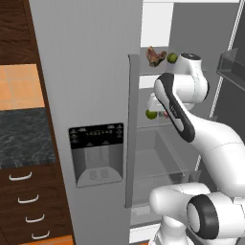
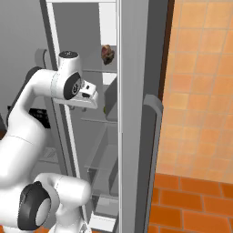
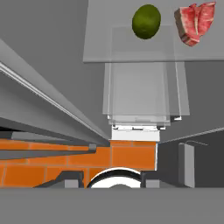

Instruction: Place one lime and one steak in each tupperware on the nearby counter, to pack two identical lunches.

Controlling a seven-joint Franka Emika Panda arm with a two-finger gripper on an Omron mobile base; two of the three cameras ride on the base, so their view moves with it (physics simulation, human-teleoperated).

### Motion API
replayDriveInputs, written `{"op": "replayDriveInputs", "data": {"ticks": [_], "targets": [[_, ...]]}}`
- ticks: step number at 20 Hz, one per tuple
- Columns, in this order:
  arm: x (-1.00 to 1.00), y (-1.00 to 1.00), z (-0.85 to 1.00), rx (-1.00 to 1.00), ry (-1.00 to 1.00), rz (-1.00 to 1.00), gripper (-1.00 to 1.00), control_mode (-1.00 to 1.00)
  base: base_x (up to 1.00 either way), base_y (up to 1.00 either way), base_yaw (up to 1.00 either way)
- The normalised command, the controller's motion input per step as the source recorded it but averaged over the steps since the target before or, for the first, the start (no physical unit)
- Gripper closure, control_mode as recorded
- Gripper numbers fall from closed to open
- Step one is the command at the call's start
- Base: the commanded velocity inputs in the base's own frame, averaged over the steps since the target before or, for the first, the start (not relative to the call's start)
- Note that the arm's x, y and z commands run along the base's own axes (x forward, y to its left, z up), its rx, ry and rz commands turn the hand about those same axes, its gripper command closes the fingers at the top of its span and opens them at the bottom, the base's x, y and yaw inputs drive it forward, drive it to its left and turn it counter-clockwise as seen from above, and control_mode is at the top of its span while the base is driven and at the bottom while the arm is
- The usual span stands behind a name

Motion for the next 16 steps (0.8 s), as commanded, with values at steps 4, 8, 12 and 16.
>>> {"op": "replayDriveInputs", "data": {"ticks": [4,8,12,16], "targets": [[-0.01,-0.06,0.15,0.0,-0.14,-0.02,-1.0,-1.0,0.0,0.0,0.0],[-0.08,-0.26,0.44,0.03,-0.3,-0.01,-1.0,-1.0,0.0,0.0,0.0],[-0.12,-0.16,0.48,0.01,-0.24,-0.02,-1.0,-1.0,0.0,0.0,0.0],[0.0,0.0,0.52,-0.07,-0.22,-0.02,-1.0,-1.0,0.0,0.0,0.0]]}}
